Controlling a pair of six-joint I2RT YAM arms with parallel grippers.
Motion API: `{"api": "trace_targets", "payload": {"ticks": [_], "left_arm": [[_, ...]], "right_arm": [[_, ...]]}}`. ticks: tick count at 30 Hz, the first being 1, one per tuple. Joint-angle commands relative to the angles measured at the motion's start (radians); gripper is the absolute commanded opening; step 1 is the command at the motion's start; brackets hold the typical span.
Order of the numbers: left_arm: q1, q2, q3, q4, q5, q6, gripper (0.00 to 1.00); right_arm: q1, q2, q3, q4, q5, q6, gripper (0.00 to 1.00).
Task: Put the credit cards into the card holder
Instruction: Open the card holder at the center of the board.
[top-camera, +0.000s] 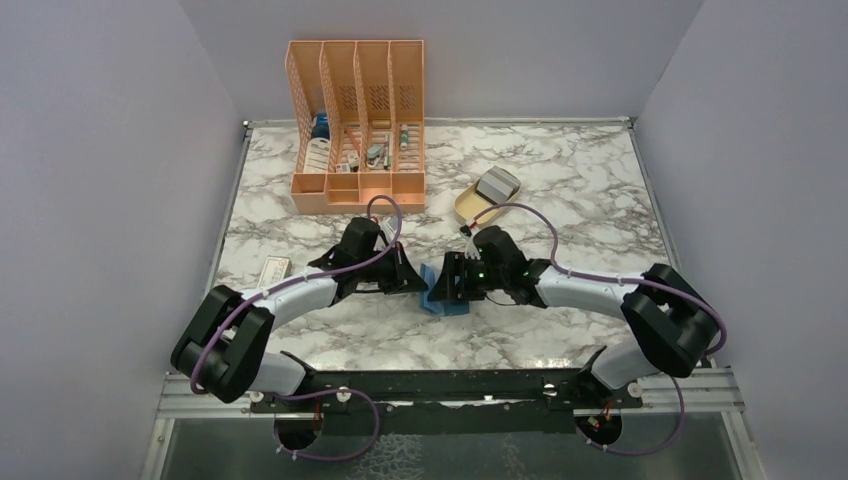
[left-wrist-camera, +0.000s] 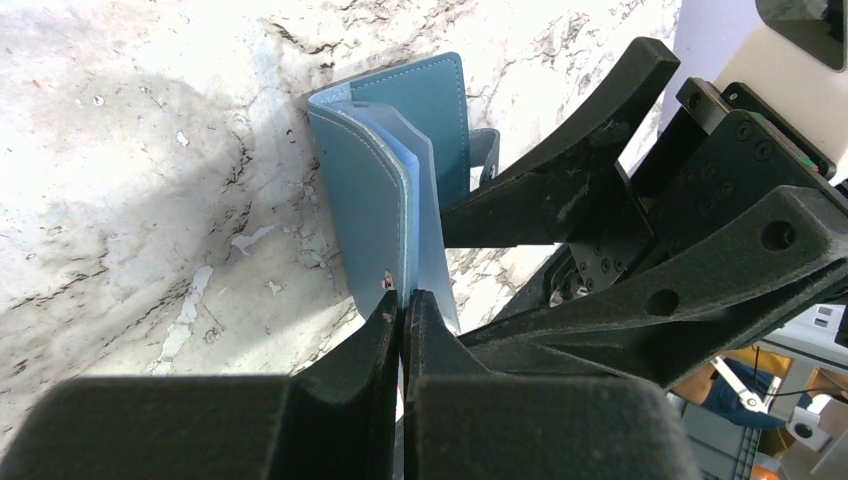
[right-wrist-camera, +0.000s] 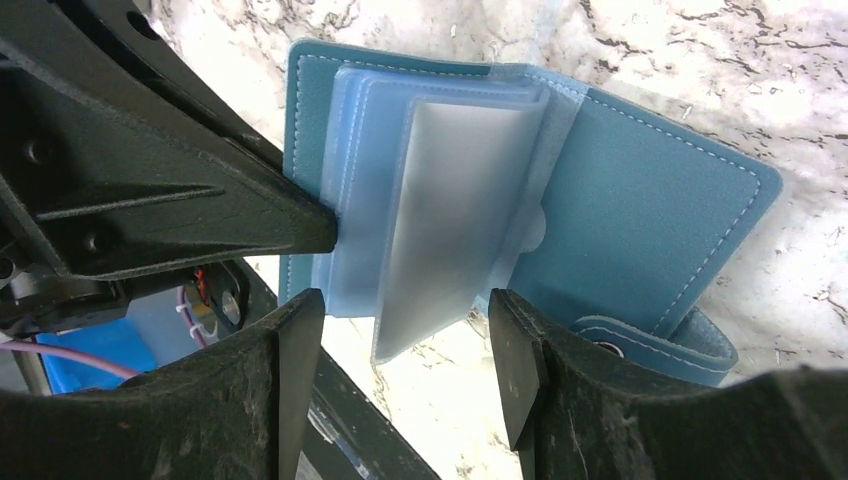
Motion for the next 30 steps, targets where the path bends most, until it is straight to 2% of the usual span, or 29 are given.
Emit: {"api": "trace_targets", "payload": {"ticks": [1,8,17,21,27,30], "left_arm": [[-0.007,0.011,-0.010,0.031,-0.006,-0.005,0.00],[-0.006,0.005,-0.014,0.026,-0.008,0.006,0.00],[-0.006,-0.002,-0.006,0.014,-0.010,0.005,0.00],[-0.006,0.004,0.001,0.009,-0.014,0.008,0.12],[-0.006,0.031,0.016,0.003,-0.012,0.028,0.30],[-0.006,0.045,0.024,0.002,-0.015,0.033,0.32]], "right_arm": [[0.008,0.036,0.010,0.028,-0.015,0.009,0.62],[0.008,0.067,-0.005,0.055,-0.014,0.019,0.59],[0.007,0.056,-0.028,0.017,0.065,0.008,0.48],[0.007,0.050,-0.030,0.001,0.091,0.001,0.44],[0.008,0.049,-0.033,-0.002,0.101,-0.009,0.43],[0.007,0.049,-0.031,-0.009,0.107,-0.016,0.43]]}}
